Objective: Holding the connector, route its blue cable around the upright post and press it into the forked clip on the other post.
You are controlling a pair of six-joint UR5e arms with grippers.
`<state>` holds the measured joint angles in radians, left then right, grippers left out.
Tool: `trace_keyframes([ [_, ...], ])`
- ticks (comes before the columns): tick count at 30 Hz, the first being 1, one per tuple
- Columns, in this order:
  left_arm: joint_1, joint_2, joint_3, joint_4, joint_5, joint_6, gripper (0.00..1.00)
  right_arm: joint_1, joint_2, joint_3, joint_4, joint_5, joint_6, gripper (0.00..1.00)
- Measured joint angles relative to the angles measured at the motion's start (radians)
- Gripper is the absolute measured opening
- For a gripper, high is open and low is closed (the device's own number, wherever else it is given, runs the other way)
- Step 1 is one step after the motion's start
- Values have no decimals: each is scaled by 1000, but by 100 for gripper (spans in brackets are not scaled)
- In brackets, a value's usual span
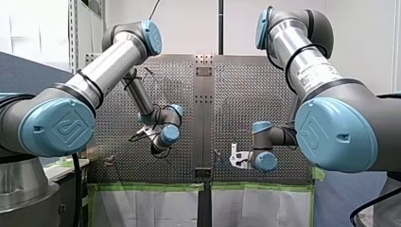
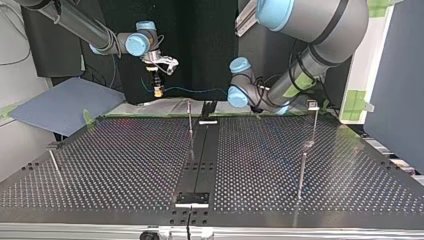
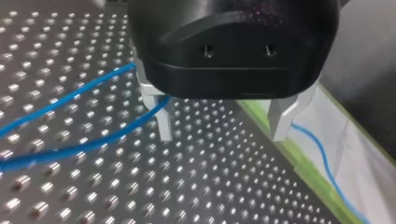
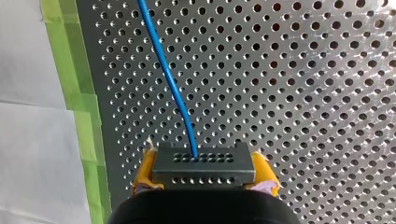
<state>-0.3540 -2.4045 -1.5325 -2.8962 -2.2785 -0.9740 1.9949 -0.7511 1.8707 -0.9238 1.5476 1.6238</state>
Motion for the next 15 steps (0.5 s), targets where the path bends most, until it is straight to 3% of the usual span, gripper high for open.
trace_keyframes([
  [8,0,-47,7,-3,18,-9,100,0,0,0,1,-1,0,0],
  [15,-4,-50,7,-20,74,-62,100,0,0,-1,2,0,-1,0],
])
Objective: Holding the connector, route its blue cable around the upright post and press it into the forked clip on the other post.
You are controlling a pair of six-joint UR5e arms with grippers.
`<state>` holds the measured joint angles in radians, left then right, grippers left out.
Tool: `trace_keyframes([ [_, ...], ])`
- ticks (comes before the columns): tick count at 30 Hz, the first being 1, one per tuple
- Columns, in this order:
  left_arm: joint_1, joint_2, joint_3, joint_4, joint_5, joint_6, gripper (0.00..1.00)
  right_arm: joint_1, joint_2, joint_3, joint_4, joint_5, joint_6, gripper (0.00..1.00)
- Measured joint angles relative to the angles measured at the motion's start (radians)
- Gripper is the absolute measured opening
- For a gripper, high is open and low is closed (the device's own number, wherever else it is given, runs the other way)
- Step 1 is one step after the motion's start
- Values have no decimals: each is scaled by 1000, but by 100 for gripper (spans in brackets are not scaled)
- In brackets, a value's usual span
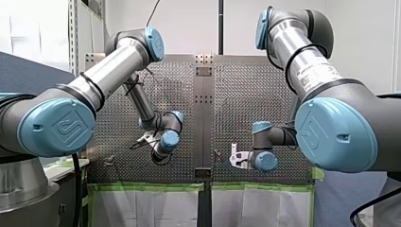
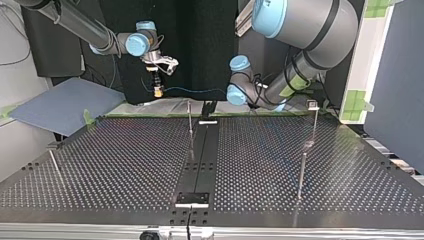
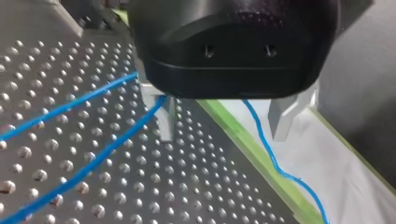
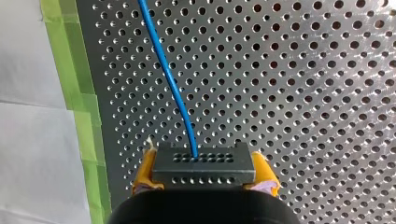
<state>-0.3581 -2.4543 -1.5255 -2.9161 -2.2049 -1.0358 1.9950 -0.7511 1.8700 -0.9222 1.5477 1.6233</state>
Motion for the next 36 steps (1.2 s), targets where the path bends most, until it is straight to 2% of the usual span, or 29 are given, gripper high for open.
trace_keyframes([
  [12,1,0,1,6,104,-111,100,0,0,1,0,-1,0,0],
  [15,4,1,1,5,115,-139,100,0,0,1,0,-1,0,0],
  [22,1,1,0,-12,116,-203,100,0,0,1,0,1,0,0],
  [29,-4,1,-2,-14,90,-260,100,0,0,1,0,2,0,0],
  [36,-8,1,-2,29,104,-324,100,0,0,1,0,2,0,0],
])
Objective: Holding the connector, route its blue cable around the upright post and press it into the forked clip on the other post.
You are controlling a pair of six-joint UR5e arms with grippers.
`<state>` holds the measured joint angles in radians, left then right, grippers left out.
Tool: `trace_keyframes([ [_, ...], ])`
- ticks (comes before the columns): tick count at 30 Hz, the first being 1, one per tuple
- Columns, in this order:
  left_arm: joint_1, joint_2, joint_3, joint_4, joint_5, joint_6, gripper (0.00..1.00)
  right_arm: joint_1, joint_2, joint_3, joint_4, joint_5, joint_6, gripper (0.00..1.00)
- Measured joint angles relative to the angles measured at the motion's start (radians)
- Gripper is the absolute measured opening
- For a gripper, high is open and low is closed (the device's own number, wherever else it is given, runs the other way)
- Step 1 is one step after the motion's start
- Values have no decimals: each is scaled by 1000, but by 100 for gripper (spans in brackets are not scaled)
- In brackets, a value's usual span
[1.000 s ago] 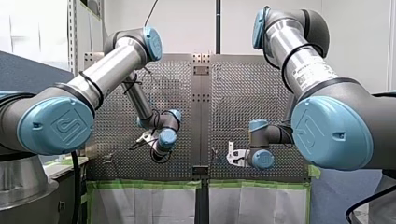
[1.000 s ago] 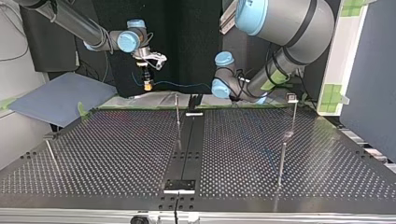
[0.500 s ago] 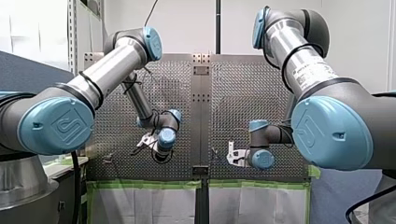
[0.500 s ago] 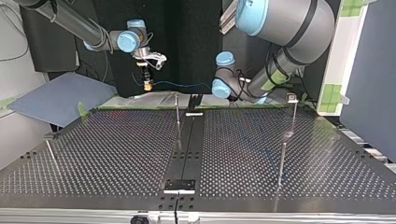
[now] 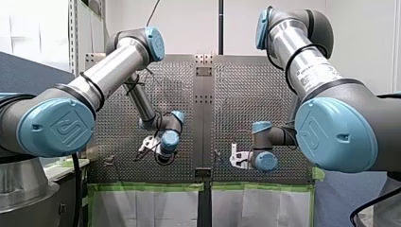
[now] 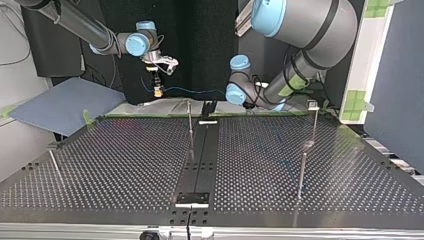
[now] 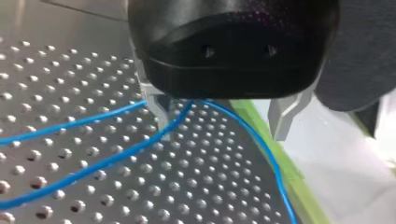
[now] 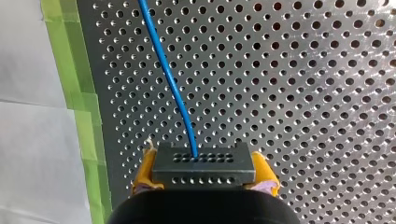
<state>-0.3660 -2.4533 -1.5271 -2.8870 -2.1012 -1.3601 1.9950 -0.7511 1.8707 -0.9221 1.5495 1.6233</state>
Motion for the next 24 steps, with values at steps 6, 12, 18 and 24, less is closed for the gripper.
trace_keyframes([
  [6,-4,0,0,40,37,-54,100,0,0,0,0,0,0,0],
  [12,-7,2,-13,58,42,-108,100,-1,0,0,0,0,0,0],
  [18,-7,3,-44,100,45,-159,100,-2,0,0,0,0,0,0],
  [24,-6,3,-62,144,47,-208,100,-1,0,0,0,0,0,0],
])
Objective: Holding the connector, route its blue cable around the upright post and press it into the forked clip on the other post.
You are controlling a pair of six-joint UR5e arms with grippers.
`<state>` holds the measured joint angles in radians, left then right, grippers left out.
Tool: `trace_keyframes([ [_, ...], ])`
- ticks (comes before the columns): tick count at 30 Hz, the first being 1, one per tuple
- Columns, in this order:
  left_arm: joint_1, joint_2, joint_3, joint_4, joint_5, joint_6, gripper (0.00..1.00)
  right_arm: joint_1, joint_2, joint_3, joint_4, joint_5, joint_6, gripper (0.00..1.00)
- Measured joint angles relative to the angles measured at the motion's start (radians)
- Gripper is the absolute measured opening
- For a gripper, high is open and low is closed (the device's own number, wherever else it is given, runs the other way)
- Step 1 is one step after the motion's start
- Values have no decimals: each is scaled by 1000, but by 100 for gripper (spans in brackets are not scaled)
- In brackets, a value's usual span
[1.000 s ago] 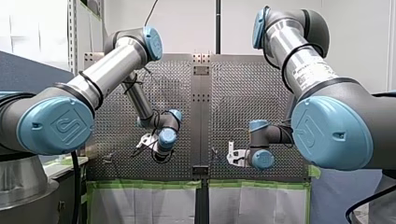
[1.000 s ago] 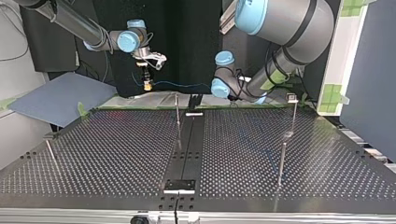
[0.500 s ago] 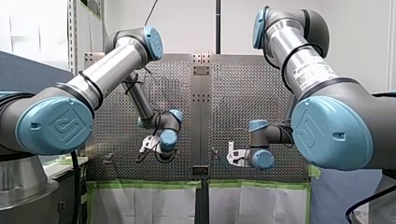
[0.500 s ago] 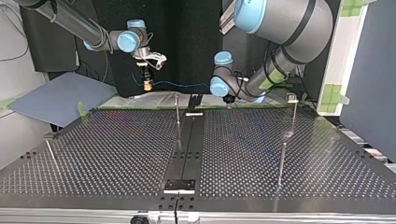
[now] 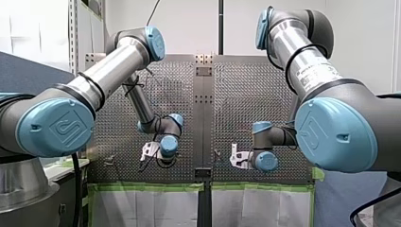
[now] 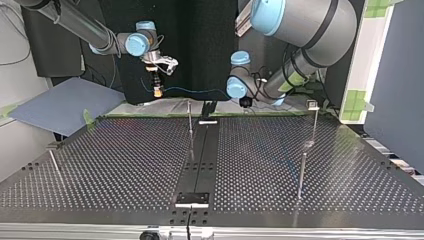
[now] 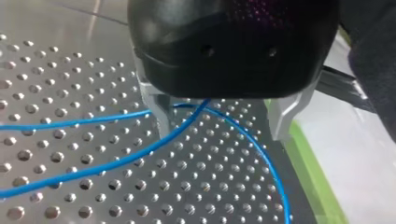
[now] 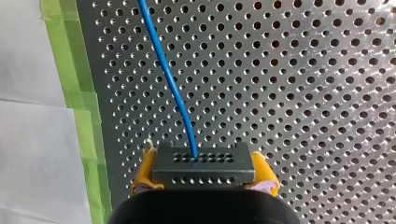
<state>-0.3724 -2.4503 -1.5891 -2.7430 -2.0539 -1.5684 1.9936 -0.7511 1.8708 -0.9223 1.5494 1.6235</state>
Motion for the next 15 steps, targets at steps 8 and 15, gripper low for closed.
trace_keyframes([
  [8,0,1,-8,40,-5,-76,100,0,0,0,0,0,0,0],
  [15,-1,5,-32,90,-26,-152,100,0,0,0,0,0,0,0],
])
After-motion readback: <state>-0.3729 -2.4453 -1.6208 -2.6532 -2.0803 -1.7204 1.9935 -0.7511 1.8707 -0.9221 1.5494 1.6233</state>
